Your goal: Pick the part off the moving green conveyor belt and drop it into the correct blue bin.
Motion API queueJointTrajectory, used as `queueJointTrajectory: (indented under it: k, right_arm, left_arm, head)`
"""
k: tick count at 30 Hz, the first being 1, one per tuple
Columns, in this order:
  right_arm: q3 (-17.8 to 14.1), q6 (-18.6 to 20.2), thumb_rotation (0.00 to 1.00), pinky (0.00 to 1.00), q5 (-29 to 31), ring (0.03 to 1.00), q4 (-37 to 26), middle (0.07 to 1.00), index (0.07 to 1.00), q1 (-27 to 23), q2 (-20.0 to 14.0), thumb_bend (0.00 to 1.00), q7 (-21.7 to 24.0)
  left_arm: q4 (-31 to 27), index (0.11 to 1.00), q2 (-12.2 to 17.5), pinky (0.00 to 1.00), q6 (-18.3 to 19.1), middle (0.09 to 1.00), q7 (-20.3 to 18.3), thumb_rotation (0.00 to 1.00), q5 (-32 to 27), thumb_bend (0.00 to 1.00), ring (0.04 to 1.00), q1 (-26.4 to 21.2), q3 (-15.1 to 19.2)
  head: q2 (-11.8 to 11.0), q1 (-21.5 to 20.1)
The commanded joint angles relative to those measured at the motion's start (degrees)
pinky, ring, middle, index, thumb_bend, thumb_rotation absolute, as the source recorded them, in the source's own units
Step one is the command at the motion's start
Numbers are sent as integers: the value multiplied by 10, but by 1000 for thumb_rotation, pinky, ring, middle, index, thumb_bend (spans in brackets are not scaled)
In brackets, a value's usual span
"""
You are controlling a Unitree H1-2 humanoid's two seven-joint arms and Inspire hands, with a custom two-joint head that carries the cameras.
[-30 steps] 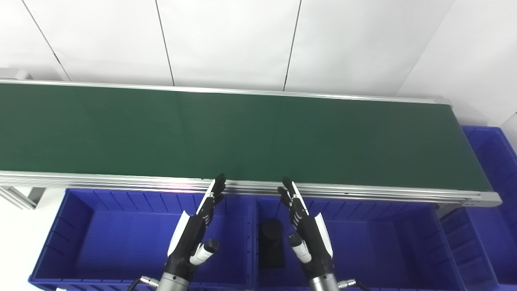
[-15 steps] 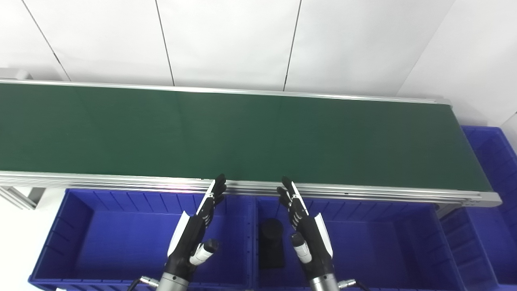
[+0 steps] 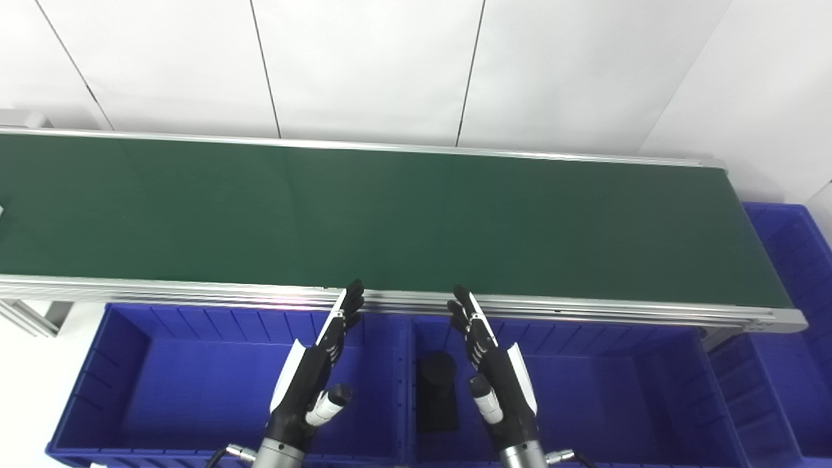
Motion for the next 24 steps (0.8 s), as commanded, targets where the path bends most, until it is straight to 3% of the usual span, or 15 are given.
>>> queueJointTrajectory:
  k: [1, 24]
  right_arm:
    - [-1, -30, 1000, 959, 2, 971, -18, 996, 980, -1, 3, 1000, 3]
    - [-2, -30, 1000, 980, 2, 980, -16, 1000, 985, -3, 4, 1000, 2]
  left_arm:
    - [-8, 1000, -4, 968, -25, 1000, 5, 1000, 2, 882, 982, -2, 0]
    - [-9, 1000, -5, 960, -25, 994, 5, 1000, 5, 905, 976, -2, 1]
  head:
    - [0, 1]
    - [-1, 0]
